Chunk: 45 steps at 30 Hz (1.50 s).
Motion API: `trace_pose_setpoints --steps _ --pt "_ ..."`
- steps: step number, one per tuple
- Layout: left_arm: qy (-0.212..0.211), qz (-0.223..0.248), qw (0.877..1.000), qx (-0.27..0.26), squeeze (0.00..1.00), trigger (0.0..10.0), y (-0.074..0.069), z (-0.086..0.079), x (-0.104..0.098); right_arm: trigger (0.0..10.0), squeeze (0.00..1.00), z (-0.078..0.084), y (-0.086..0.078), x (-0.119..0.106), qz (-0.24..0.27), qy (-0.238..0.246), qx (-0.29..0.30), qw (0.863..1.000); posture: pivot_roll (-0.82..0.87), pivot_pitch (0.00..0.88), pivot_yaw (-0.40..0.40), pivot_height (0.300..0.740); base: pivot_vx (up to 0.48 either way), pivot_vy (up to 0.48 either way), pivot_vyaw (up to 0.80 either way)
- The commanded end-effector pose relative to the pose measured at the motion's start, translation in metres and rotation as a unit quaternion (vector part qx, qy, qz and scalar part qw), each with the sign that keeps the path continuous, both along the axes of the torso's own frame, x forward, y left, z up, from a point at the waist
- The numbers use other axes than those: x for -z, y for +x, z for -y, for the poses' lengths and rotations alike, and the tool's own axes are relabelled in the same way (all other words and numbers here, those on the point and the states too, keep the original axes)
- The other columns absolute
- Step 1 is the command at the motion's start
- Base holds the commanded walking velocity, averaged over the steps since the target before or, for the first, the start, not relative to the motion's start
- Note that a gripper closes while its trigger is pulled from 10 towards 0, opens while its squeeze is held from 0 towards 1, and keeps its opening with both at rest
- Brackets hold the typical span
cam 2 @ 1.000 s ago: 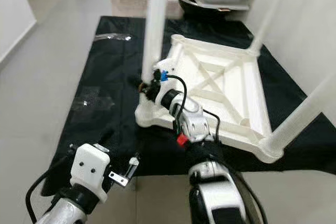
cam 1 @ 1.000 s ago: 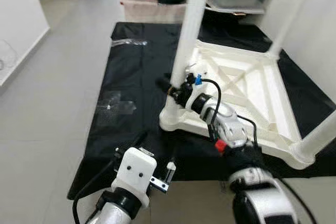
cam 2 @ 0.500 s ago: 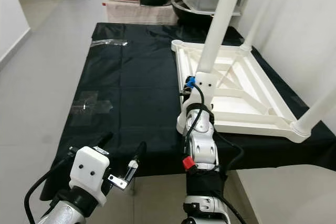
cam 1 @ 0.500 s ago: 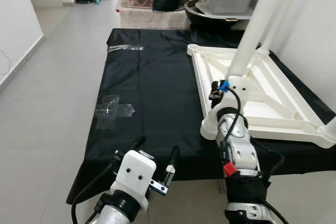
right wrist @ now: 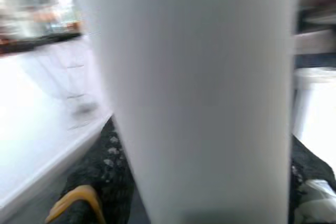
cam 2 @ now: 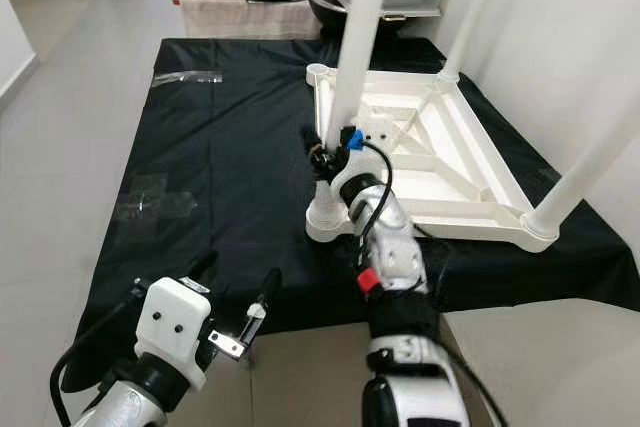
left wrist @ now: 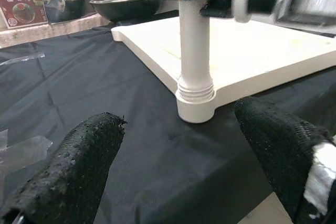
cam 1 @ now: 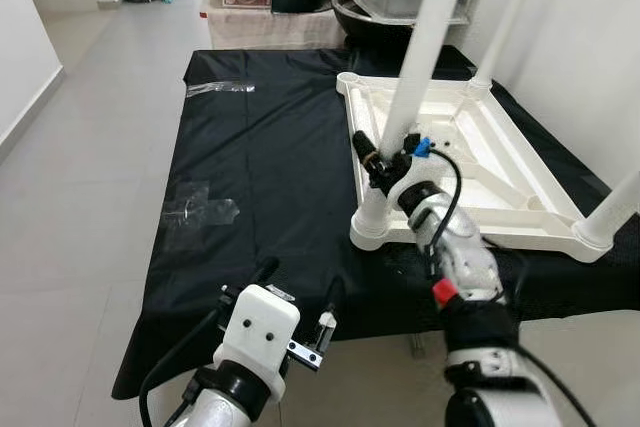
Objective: Building children table
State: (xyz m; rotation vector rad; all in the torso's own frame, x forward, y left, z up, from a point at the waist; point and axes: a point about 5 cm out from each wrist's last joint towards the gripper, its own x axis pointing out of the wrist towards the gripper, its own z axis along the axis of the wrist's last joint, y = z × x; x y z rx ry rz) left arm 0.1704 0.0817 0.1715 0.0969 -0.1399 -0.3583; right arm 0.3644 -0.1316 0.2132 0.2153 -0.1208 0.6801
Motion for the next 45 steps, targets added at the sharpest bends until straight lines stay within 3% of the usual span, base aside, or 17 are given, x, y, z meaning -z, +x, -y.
trace_pose_setpoints --steps 1,7,9,13,14,17,18,22,26,28,29,31,34,38,41,42,45 --pt "0.002 -0.008 1.0 0.003 0.0 10.0 0.001 0.002 0.004 10.0 0.0 -0.017 -0.005 0.002 -0.012 0.013 -0.104 0.994 0.18 0.074 -0.097 0.74 0.0 0.0 0.0" --pt "0.003 -0.008 1.0 0.003 0.0 10.0 0.001 0.002 0.004 10.0 0.0 -0.02 -0.017 0.005 -0.01 -0.014 -0.26 0.965 0.18 0.077 -0.098 0.74 0.0 0.0 0.0" --pt "0.003 -0.007 1.0 0.002 0.0 10.0 0.001 0.002 0.004 10.0 0.0 -0.023 -0.022 0.005 -0.004 -0.024 -0.334 0.942 0.18 0.082 -0.1 0.74 0.0 0.0 0.0" --pt "0.002 -0.007 1.0 0.001 0.0 10.0 0.001 0.001 0.003 10.0 0.0 -0.03 -0.021 0.007 -0.003 -0.034 -0.364 0.931 0.18 0.087 -0.101 0.74 0.0 0.0 0.0" --pt "0.002 -0.007 1.0 0.001 0.0 10.0 0.001 0.001 0.003 5.4 0.0 -0.035 -0.018 0.008 -0.002 -0.041 -0.357 0.933 0.18 0.089 -0.099 0.74 0.0 0.0 0.0" --pt "0.002 -0.007 1.0 0.002 0.0 10.0 0.001 0.002 0.003 5.4 0.0 -0.037 -0.016 0.008 -0.001 -0.045 -0.354 0.934 0.19 0.09 -0.099 0.74 0.0 0.0 0.0" --pt "0.002 -0.007 1.0 0.001 0.0 10.0 0.001 0.002 0.003 0.0 0.0 -0.041 -0.009 0.007 -0.002 -0.038 -0.312 0.949 0.19 0.09 -0.099 0.74 0.0 0.0 0.0" --pt "0.003 -0.008 1.0 0.001 0.0 10.0 0.001 0.001 0.003 0.0 0.0 -0.042 0.0 0.005 0.002 -0.032 -0.247 0.969 0.19 0.092 -0.099 0.74 0.0 0.0 0.0" --pt "0.003 -0.009 1.0 0.001 0.0 10.0 0.001 0.001 0.004 0.0 0.0 -0.019 0.02 0.004 0.005 -0.028 0.01 1.0 0.18 0.09 -0.095 0.74 0.0 0.0 0.0" --pt "0.002 -0.009 1.0 0.001 0.0 10.0 0.001 0.001 0.004 0.0 0.0 -0.002 0.026 0.007 -0.006 -0.052 0.155 0.987 0.18 0.09 -0.095 0.74 0.0 0.0 0.0" --pt "0.002 -0.009 1.0 0.001 0.0 10.0 0.001 0.001 0.004 0.0 0.0 -0.002 0.026 0.007 -0.006 -0.052 0.155 0.987 0.18 0.09 -0.095 0.74 0.0 0.0 0.0" --pt "0.003 -0.009 1.0 0.001 0.0 10.0 0.001 0.001 0.004 0.0 0.0 0.018 0.021 0.017 -0.03 -0.069 0.288 0.955 0.17 0.088 -0.092 0.74 0.0 0.0 0.0" --pt "0.003 -0.009 1.0 0.001 0.0 10.0 0.001 0.001 0.004 0.0 0.0 0.025 0.018 0.021 -0.039 -0.075 0.33 0.94 0.17 0.088 -0.092 0.74 0.0 0.0 0.0" --pt "0.003 -0.009 1.0 0.003 0.0 10.0 0.001 0.001 0.004 0.0 0.0 0.028 -0.002 0.03 -0.078 -0.068 0.445 0.889 0.17 0.088 -0.091 0.74 0.0 0.0 0.0" --pt "0.003 -0.009 1.0 0.003 0.0 10.0 0.001 0.001 0.004 0.0 0.0 0.014 -0.006 0.031 -0.09 -0.054 0.44 0.892 0.17 0.088 -0.092 0.74 0.0 0.0 0.0" --pt "0.003 -0.01 1.0 0.003 0.0 10.0 0.001 0.001 0.004 10.0 0.0 -0.001 -0.002 0.026 -0.076 -0.028 0.401 0.913 0.17 0.088 -0.093 0.74 0.0 0.0 0.0" --pt "0.003 -0.011 1.0 0.004 0.0 10.0 0.001 0.002 0.005 10.0 0.0 -0.015 0.002 0.018 -0.047 -0.004 0.358 0.933 0.17 0.088 -0.093 0.74 0.0 0.0 0.0"
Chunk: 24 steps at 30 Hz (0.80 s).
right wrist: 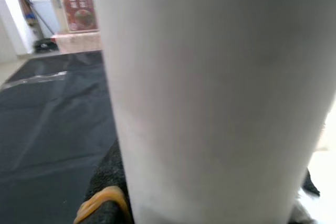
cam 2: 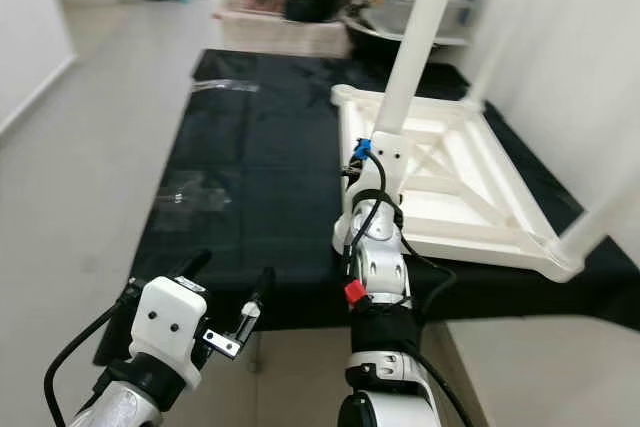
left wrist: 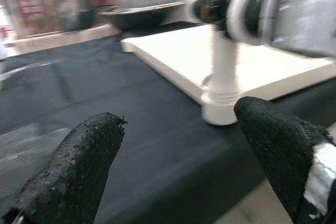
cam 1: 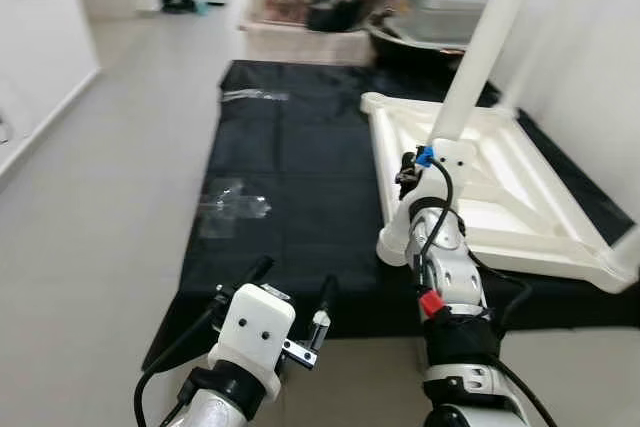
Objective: Building children table
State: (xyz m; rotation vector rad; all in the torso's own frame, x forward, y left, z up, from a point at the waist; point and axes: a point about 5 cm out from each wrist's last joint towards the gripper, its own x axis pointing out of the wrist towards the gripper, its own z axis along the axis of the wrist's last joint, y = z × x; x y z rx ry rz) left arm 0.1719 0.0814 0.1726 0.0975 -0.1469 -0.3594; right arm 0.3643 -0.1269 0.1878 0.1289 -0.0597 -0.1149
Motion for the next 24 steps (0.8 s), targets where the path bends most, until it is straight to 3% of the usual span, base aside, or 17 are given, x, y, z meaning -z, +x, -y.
trace_pose_setpoints --steps 1,2,3,4,5,9,10,12,14,15,17,19,20,21,22,23,24 --pt "0.003 -0.014 1.0 0.003 0.0 10.0 0.0 0.001 0.006 10.0 0.0 -0.014 0.003 -0.01 0.033 0.024 -0.039 0.998 0.17 0.088 -0.093 0.74 0.0 0.0 0.0" --pt "0.003 -0.014 1.0 0.003 0.0 10.0 0.0 0.001 0.006 10.0 0.78 -0.017 0.004 -0.012 0.045 0.035 -0.058 0.997 0.17 0.089 -0.092 0.74 0.0 0.0 0.0" --pt "0.003 -0.014 1.0 0.003 0.0 10.0 0.0 0.001 0.006 10.0 0.78 -0.017 0.004 -0.012 0.045 0.035 -0.058 0.997 0.17 0.089 -0.092 0.74 0.0 0.0 0.0" --pt "0.004 -0.014 1.0 0.003 0.0 10.0 0.0 0.001 0.006 10.0 1.0 -0.018 0.004 -0.013 0.05 0.042 -0.064 0.996 0.17 0.089 -0.092 0.74 0.0 0.0 0.0" --pt "0.005 -0.015 1.0 0.003 0.0 10.0 0.0 0.001 0.006 10.0 1.0 -0.023 0.007 -0.015 0.054 0.055 -0.099 0.992 0.17 0.092 -0.091 0.74 0.0 0.0 0.0" --pt "0.005 -0.015 1.0 0.003 0.0 10.0 0.0 0.001 0.007 10.0 1.0 -0.025 0.009 -0.016 0.056 0.064 -0.124 0.989 0.17 0.092 -0.091 0.74 0.0 0.0 0.0" --pt "0.005 -0.015 1.0 0.002 0.0 10.0 0.0 0.001 0.007 10.0 0.0 -0.025 0.012 -0.021 0.066 0.059 -0.155 0.984 0.17 0.094 -0.09 0.74 0.0 0.0 0.0" --pt "0.005 -0.015 1.0 0.002 0.0 10.0 0.0 0.001 0.007 10.0 0.0 -0.025 0.012 -0.021 0.066 0.059 -0.155 0.984 0.17 0.094 -0.09 0.74 0.0 0.0 0.0" --pt "0.004 -0.015 1.0 0.002 0.0 10.0 0.0 0.001 0.006 10.0 0.0 -0.027 0.013 -0.03 0.071 0.074 -0.278 0.955 0.17 0.094 -0.092 0.74 0.0 0.0 0.0" --pt "0.004 -0.015 1.0 0.002 0.0 10.0 0.0 0.001 0.006 10.0 0.0 -0.029 0.012 -0.031 0.068 0.076 -0.345 0.933 0.17 0.095 -0.092 0.74 0.0 0.0 0.0" --pt "0.004 -0.015 1.0 0.002 0.0 10.0 0.0 0.001 0.006 10.0 0.0 -0.029 0.012 -0.031 0.068 0.076 -0.345 0.933 0.17 0.095 -0.092 0.74 0.0 0.0 0.0" --pt "0.004 -0.014 1.0 0.002 0.0 10.0 0.001 0.001 0.006 10.0 0.0 -0.033 0.006 -0.03 0.055 0.07 -0.477 0.874 0.17 0.096 -0.094 0.74 0.0 0.0 0.0" --pt "0.004 -0.014 1.0 0.002 0.0 10.0 0.001 0.001 0.006 10.0 0.0 -0.033 0.006 -0.03 0.055 0.07 -0.477 0.874 0.17 0.096 -0.094 0.74 0.0 0.0 0.0" --pt "0.004 -0.014 1.0 0.001 0.0 10.0 0.001 0.001 0.006 10.0 0.0 -0.035 0.002 -0.03 0.051 0.068 -0.527 0.845 0.18 0.099 -0.096 0.74 0.0 0.0 0.0" --pt "0.004 -0.014 1.0 0.001 0.0 10.0 0.001 0.001 0.006 10.0 0.0 -0.036 0.001 -0.029 0.048 0.066 -0.559 0.825 0.18 0.099 -0.096 0.74 0.0 0.0 0.0" --pt "0.004 -0.014 1.0 0.001 0.0 10.0 0.001 0.001 0.006 10.0 0.0 -0.036 0.001 -0.029 0.048 0.066 -0.559 0.825 0.18 0.099 -0.096 0.74 0.0 0.0 0.0" --pt "0.004 -0.013 1.0 0.0 0.0 10.0 0.001 0.001 0.005 10.0 0.0 -0.039 -0.001 -0.03 0.046 0.062 -0.583 0.809 0.18 0.102 -0.099 0.74 0.0 0.0 0.0"
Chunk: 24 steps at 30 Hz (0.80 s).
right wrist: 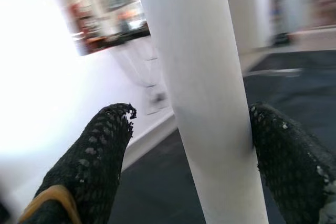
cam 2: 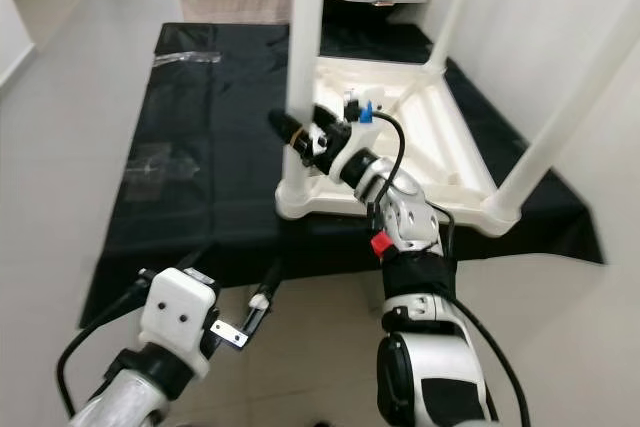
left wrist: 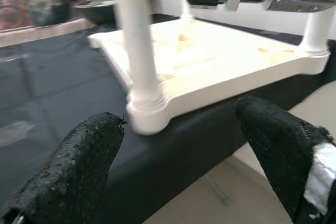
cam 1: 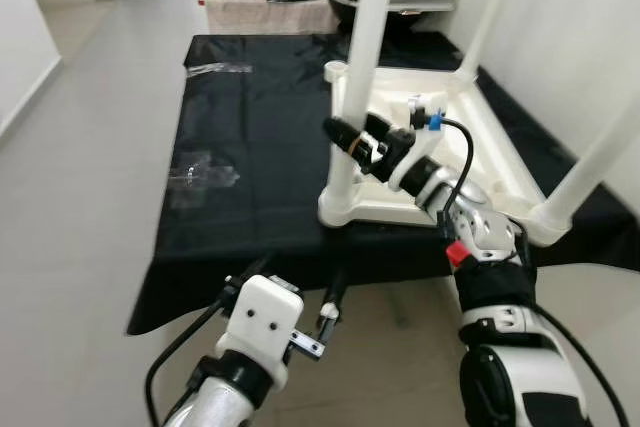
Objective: Building children table
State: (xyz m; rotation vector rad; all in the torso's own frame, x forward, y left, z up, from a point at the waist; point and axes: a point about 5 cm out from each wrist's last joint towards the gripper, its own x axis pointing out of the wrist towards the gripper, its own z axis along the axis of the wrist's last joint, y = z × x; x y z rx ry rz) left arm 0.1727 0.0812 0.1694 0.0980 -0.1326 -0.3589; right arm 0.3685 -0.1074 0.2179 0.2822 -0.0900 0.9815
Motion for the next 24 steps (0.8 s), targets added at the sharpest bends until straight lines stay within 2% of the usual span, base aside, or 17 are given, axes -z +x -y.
trace_pose_setpoints --steps 1,6,11,16,24 --pt "0.003 -0.006 1.0 0.0 0.0 10.0 0.0 0.0 0.002 10.0 0.0 -0.022 -0.006 -0.001 0.003 -0.009 -0.098 0.995 0.18 0.102 -0.099 0.74 0.0 0.0 0.0" --pt "0.002 -0.006 1.0 0.0 0.0 10.0 0.0 0.0 0.002 10.0 0.0 -0.033 -0.004 -0.004 0.019 -0.016 -0.111 0.993 0.18 0.106 -0.099 0.74 0.0 0.0 0.0" --pt "0.001 -0.007 1.0 -0.001 0.0 10.0 -0.001 0.001 0.002 10.0 0.0 -0.039 0.001 -0.007 0.025 -0.016 -0.089 0.996 0.18 0.11 -0.103 0.74 0.0 0.0 0.0" --pt "0.0 -0.007 1.0 -0.002 0.0 10.0 -0.001 0.001 0.001 10.0 0.0 -0.042 0.004 -0.007 0.044 -0.039 -0.056 0.997 0.17 0.113 -0.103 0.74 0.0 0.0 0.0" --pt "0.0 -0.007 1.0 0.0 0.0 10.0 -0.001 0.002 0.002 10.0 0.0 -0.05 0.003 0.0 0.064 -0.073 -0.05 0.994 0.17 0.114 -0.102 0.74 0.0 0.0 0.0"
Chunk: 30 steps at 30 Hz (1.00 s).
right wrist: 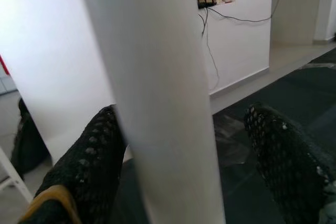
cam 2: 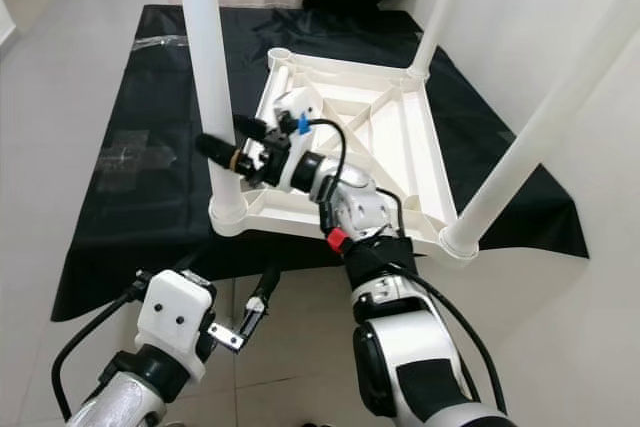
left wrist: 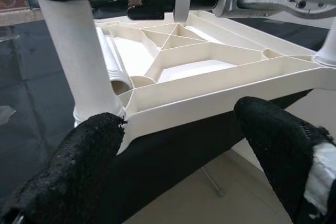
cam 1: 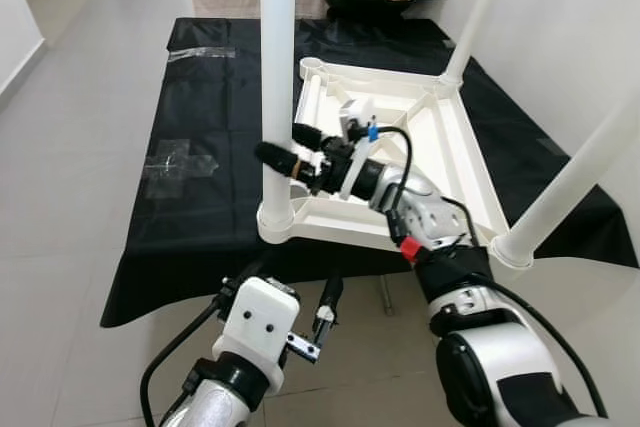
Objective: Building children table
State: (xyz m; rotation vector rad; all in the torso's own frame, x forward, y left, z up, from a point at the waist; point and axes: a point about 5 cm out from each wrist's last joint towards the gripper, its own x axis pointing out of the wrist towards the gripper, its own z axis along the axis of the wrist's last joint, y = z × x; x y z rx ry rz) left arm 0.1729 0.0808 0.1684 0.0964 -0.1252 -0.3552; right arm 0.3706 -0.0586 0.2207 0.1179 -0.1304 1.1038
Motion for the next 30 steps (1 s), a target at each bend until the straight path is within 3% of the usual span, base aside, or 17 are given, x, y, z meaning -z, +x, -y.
trace_pose_setpoints --steps 1,13,14,15,16,20,22,24,25,27,29,30 --pt "0.0 -0.003 1.0 0.001 0.0 10.0 -0.001 0.002 0.0 10.0 0.0 -0.004 0.003 0.001 0.003 -0.01 0.016 1.0 0.17 0.113 -0.104 0.74 0.0 0.0 0.0" --pt "-0.003 -0.001 1.0 0.0 0.0 10.0 -0.003 0.003 -0.002 10.0 0.0 -0.02 0.006 -0.006 0.017 -0.004 0.029 0.999 0.17 0.132 -0.109 0.74 0.0 0.0 0.0" --pt "-0.003 -0.001 1.0 0.0 0.0 10.0 -0.003 0.003 -0.002 2.5 0.0 -0.02 0.006 -0.007 0.017 -0.003 0.03 0.999 0.17 0.132 -0.109 0.74 0.0 0.0 0.0" --pt "-0.003 -0.001 1.0 0.0 0.0 10.0 -0.003 0.003 -0.002 2.5 0.0 -0.02 0.006 -0.007 0.017 -0.003 0.03 0.999 0.17 0.132 -0.109 0.74 0.0 0.0 0.0" --pt "-0.004 -0.001 1.0 -0.001 0.0 10.0 -0.003 0.003 -0.002 0.0 0.0 -0.019 0.008 -0.007 0.016 0.0 0.04 0.999 0.17 0.135 -0.11 0.74 0.0 0.0 0.0" --pt "-0.004 -0.001 1.0 -0.002 0.0 10.0 -0.002 0.003 -0.003 0.0 0.0 -0.012 0.017 -0.008 0.014 -0.003 0.117 0.993 0.16 0.145 -0.111 0.74 0.0 0.0 0.0" --pt "-0.005 -0.001 1.0 -0.003 0.0 10.0 -0.002 0.003 -0.003 0.0 0.0 -0.002 0.025 -0.006 0.0 -0.008 0.198 0.98 0.16 0.147 -0.111 0.74 0.0 0.0 0.0" --pt "-0.004 -0.001 1.0 -0.004 0.0 10.0 -0.002 0.002 -0.003 0.0 0.0 0.013 0.033 -0.004 -0.012 -0.017 0.302 0.953 0.16 0.147 -0.11 0.74 0.0 0.0 0.0" --pt "-0.004 -0.001 1.0 -0.004 0.0 10.0 -0.002 0.002 -0.003 0.0 0.0 0.013 0.033 -0.004 -0.012 -0.017 0.302 0.953 0.16 0.147 -0.11 0.74 0.0 0.0 0.0" --pt "-0.004 -0.001 1.0 -0.004 0.0 10.0 -0.001 0.002 -0.003 0.0 0.0 0.035 0.039 0.001 -0.041 -0.014 0.425 0.904 0.16 0.147 -0.11 0.74 0.0 0.0 0.0" --pt "-0.004 -0.001 1.0 -0.004 0.0 10.0 -0.001 0.002 -0.003 0.0 0.0 0.035 0.039 0.001 -0.041 -0.014 0.425 0.904 0.16 0.147 -0.11 0.74 0.0 0.0 0.0" --pt "-0.004 -0.001 1.0 -0.004 0.0 10.0 -0.001 0.002 -0.003 0.0 0.0 0.046 0.039 0.004 -0.05 -0.012 0.484 0.873 0.16 0.149 -0.107 0.74 0.0 0.0 0.0"
